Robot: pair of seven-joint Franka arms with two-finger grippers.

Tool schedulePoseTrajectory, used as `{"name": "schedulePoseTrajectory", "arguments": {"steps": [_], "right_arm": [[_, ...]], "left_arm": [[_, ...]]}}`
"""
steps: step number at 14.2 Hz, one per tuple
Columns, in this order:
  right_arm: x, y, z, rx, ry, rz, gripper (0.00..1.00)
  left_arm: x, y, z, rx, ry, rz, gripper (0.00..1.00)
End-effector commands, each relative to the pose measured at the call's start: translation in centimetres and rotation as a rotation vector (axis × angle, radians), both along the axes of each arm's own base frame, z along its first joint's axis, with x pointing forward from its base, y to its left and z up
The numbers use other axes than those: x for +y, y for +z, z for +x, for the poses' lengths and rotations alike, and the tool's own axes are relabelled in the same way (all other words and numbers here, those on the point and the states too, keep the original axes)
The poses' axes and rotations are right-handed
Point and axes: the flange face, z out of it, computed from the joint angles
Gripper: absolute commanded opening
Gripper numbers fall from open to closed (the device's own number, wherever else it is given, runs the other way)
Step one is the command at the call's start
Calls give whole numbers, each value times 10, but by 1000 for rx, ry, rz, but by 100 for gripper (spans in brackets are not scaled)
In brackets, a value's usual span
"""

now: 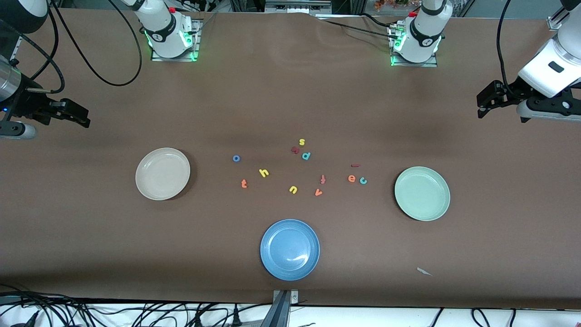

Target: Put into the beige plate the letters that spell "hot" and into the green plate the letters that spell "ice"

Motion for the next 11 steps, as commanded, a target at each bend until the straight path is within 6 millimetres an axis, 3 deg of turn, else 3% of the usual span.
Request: {"name": "schedulePoseTrajectory", "arguments": {"steps": [1, 11], "right_arm": [[1, 7, -1, 7, 7, 20, 100], [4, 7, -1, 6, 10, 19, 100]], "left_arm": [[2, 3, 3, 6, -18, 3, 100], [6, -1, 2, 24, -1, 5, 100]]}}
